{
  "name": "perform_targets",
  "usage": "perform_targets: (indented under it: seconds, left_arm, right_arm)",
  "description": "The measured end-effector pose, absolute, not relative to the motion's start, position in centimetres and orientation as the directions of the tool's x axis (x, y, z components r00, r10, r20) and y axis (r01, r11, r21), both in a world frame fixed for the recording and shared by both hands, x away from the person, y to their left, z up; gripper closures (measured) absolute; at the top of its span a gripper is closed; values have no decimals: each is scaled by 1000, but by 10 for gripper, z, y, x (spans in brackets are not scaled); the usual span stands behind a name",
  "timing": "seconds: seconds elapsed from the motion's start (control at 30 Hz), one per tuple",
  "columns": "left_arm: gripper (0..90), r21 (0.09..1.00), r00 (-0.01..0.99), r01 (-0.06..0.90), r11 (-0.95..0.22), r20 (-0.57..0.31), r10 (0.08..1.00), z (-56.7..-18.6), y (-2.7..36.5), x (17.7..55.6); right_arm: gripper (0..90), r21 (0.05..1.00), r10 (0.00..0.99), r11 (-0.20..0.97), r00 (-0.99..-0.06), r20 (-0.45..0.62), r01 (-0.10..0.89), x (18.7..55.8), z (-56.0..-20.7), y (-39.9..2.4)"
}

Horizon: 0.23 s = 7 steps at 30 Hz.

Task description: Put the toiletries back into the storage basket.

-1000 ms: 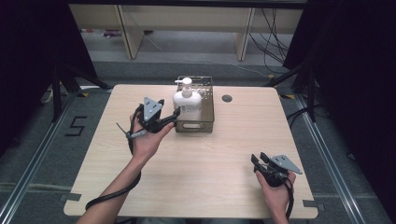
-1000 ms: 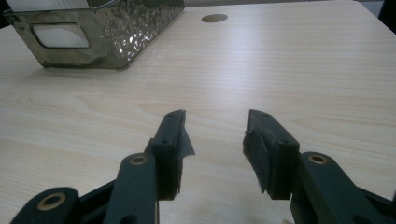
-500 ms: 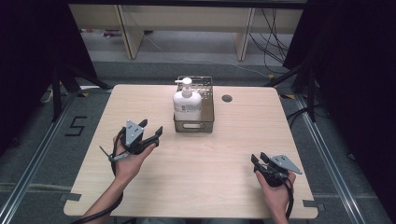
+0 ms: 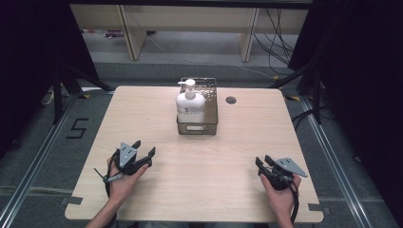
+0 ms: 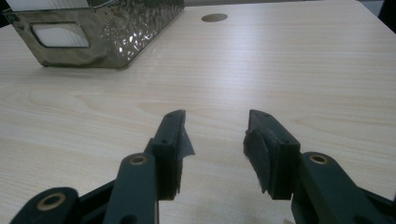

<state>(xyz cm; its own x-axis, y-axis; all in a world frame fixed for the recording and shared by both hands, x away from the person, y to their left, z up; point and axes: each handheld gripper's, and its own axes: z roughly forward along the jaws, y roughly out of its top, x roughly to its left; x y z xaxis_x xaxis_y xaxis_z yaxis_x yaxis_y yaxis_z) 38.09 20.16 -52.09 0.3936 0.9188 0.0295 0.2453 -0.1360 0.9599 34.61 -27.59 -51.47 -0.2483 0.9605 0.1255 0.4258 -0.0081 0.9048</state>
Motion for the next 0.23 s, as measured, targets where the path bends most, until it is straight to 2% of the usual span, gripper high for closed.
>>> perform_targets:
  seconds: [0.23]
  left_arm:
    - [351,971,390,212,-112,21,921,-522,204,379]
  right_arm:
    - [574,904,961,9,-254,110,427,347,-514,-277]
